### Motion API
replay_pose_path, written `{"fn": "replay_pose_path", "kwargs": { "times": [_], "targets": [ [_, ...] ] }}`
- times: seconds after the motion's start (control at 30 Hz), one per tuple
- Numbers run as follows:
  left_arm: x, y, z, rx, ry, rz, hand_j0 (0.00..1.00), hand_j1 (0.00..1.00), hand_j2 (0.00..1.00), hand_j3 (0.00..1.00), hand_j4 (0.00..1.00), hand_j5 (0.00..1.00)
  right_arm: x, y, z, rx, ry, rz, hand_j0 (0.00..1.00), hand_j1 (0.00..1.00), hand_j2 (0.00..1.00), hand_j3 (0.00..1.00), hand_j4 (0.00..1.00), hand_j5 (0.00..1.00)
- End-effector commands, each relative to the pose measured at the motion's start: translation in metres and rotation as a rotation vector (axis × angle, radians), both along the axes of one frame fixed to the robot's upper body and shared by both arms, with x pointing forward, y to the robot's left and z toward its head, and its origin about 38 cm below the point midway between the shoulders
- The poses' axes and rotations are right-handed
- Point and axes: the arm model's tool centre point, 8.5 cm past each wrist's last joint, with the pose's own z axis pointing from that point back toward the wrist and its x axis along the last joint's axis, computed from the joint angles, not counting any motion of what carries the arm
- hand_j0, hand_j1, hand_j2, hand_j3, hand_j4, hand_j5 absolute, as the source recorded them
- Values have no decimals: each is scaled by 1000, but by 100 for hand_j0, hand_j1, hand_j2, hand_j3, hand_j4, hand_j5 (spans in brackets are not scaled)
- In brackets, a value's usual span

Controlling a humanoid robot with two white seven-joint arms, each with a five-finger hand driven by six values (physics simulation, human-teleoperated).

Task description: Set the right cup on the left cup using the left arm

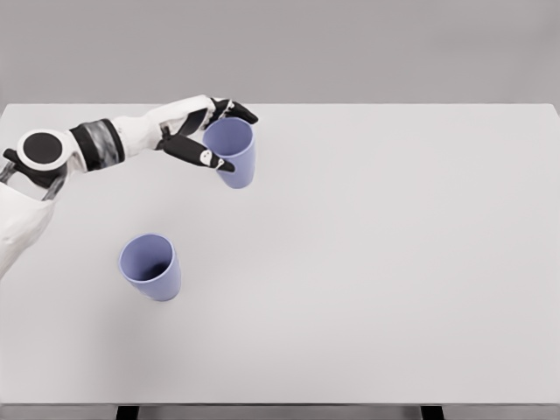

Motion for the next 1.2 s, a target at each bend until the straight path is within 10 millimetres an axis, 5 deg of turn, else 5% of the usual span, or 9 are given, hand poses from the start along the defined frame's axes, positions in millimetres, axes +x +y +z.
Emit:
{"fn": "replay_pose_path", "kwargs": {
  "times": [0.0,1.17],
  "targets": [
    [-5,3,9,-4,-16,-14,73,73,73,73,73,73,0,0,0,0,0,0,100,100,100,100,100,100],
    [-73,41,53,19,-54,-122,73,73,73,73,73,73,0,0,0,0,0,0,100,100,100,100,100,100]
  ]
}}
